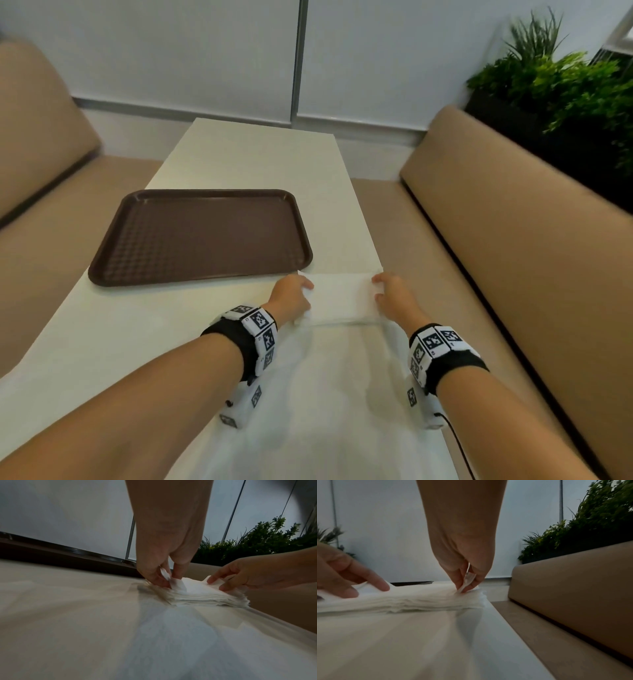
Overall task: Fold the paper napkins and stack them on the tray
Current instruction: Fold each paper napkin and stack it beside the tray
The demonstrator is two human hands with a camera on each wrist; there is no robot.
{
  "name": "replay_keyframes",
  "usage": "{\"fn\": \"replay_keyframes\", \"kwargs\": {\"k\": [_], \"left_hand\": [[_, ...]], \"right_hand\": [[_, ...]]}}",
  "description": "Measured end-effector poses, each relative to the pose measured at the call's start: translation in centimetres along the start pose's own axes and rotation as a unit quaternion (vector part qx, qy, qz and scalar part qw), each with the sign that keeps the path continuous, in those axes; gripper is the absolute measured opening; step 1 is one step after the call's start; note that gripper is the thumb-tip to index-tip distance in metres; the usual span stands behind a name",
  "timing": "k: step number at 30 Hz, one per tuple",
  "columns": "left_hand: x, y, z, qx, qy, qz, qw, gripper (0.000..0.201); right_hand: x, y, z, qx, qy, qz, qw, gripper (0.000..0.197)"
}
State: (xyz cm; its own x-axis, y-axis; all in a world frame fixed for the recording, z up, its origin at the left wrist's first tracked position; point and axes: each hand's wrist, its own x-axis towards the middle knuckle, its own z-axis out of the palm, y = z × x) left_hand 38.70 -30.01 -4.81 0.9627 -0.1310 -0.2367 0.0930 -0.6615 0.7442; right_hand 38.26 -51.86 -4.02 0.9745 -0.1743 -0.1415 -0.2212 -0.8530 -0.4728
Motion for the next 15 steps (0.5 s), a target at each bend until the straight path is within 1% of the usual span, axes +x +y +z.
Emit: {"fn": "replay_keyframes", "kwargs": {"k": [3,4,7,8,9,10,11,12,13,14,15], "left_hand": [[0.2,-0.3,0.3,0.079,-0.002,0.008,0.997,0.044],[0.2,-0.4,0.3,0.103,-0.004,0.008,0.995,0.045],[-0.7,-0.2,-0.2,0.168,-0.016,0.0,0.986,0.051],[-1.1,-0.1,-0.5,0.167,-0.012,0.002,0.986,0.053],[-1.6,0.0,-1.0,0.144,-0.003,0.007,0.99,0.054],[-2.4,0.1,-1.8,0.106,0.011,0.014,0.994,0.052],[-3.3,0.2,-2.7,0.059,0.029,0.021,0.998,0.047],[-4.3,0.1,-3.8,0.011,0.047,0.028,0.998,0.04],[-5.5,-0.2,-4.8,-0.033,0.062,0.036,0.997,0.031],[-6.9,-0.6,-5.8,-0.068,0.071,0.043,0.994,0.022],[-8.5,-1.1,-6.7,-0.093,0.075,0.047,0.992,0.015]], "right_hand": [[-0.4,-0.4,0.8,-0.047,-0.003,-0.002,0.999,0.041],[-0.7,-0.6,1.0,-0.072,-0.006,0.007,0.997,0.041],[-1.8,-1.9,0.8,-0.166,-0.009,0.075,0.983,0.048],[-2.5,-2.5,0.3,-0.173,-0.005,0.087,0.981,0.051],[-3.3,-3.1,-0.3,-0.164,0.007,0.083,0.983,0.053],[-4.2,-3.5,-0.6,-0.146,0.011,0.06,0.987,0.052],[-5.4,-4.1,-0.9,-0.126,-0.006,0.027,0.992,0.048],[-6.7,-4.5,-0.9,-0.112,-0.049,-0.003,0.992,0.047],[-8.2,-4.9,-0.6,-0.107,-0.108,-0.016,0.988,0.049],[-9.6,-5.2,-0.1,-0.115,-0.163,-0.011,0.98,0.057],[-10.9,-5.4,0.5,-0.128,-0.2,0.001,0.971,0.066]]}}
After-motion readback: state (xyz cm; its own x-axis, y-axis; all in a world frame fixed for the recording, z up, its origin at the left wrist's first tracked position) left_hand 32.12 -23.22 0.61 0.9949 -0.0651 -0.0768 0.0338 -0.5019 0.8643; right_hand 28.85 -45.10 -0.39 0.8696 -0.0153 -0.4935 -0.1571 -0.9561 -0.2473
